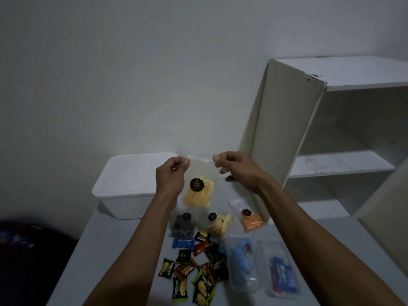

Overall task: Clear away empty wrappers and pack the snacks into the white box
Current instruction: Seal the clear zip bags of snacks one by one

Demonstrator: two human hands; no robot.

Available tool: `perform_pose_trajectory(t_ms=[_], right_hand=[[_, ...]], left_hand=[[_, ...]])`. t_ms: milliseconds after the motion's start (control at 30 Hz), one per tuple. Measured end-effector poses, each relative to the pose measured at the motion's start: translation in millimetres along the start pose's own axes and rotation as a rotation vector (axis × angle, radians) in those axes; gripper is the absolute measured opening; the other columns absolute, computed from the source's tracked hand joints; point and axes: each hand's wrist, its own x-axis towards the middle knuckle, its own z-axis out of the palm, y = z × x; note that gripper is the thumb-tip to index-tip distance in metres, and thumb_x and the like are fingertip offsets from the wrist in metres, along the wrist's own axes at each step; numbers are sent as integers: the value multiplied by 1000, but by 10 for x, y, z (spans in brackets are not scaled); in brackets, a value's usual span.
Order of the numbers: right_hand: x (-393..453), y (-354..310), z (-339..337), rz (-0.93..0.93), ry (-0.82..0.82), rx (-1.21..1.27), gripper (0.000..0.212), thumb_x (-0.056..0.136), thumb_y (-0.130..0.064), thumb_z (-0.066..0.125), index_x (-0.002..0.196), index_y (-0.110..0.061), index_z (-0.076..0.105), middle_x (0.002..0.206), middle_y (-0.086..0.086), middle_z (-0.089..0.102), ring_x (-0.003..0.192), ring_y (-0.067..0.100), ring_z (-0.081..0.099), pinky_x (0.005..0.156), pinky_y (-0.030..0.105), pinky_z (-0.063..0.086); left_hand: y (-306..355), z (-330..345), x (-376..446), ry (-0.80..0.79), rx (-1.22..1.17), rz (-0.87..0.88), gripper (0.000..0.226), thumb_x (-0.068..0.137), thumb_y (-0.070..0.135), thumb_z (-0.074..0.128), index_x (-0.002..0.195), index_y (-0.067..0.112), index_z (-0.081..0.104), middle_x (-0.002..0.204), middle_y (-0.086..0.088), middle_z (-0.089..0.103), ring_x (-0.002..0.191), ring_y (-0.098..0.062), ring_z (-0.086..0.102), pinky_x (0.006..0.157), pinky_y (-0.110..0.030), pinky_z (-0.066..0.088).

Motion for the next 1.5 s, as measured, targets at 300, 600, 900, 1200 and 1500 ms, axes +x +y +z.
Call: perform_pose_trajectory(t_ms=[300, 600, 900, 1200, 1500], right_hand=[[94, 892, 210, 0, 258, 25, 12, 88, -21, 72, 89, -9, 74, 86, 9, 71, 76, 21, 66, 65, 29, 57], [918, 1674, 75, 53, 316, 62, 6, 87, -12, 73, 82, -12, 76, 73, 4, 72, 68, 16, 65, 63, 32, 56], [2486, 2253, 277, 116, 351, 49, 6, 84, -12, 75, 81, -16, 75, 76, 2, 74, 75, 19, 69, 75, 39, 59], [3144, 2798, 560, 196, 415, 50, 7, 79, -18, 81, 79, -16, 75, 70, -1, 70, 65, 7, 62, 65, 15, 51], [3271, 2789, 630, 205, 496, 62, 9, 80, -17, 81, 84, -10, 75, 72, 6, 71, 64, 7, 59, 62, 7, 46]], left_hand=[[-560, 206, -2, -28, 55, -176, 11, 85, 27, 73, 90, 17, 73, 88, 2, 73, 82, -11, 65, 71, -18, 51], [-1300, 651, 414, 51, 154, -321, 3, 85, 19, 73, 85, 17, 75, 78, 4, 73, 71, -8, 64, 59, -17, 49], [-2043, 1029, 1745, 315, 220, -439, 7, 84, 18, 72, 80, 23, 73, 83, -7, 73, 72, -21, 65, 75, -39, 58], [-2721, 1076, 2261, 429, 341, -515, 17, 86, 20, 70, 101, 14, 75, 94, 0, 66, 90, -18, 60, 78, -24, 43], [-2788, 1116, 2413, 455, 352, -503, 22, 86, 16, 69, 108, 14, 73, 104, -1, 67, 102, -19, 62, 80, -18, 39]])
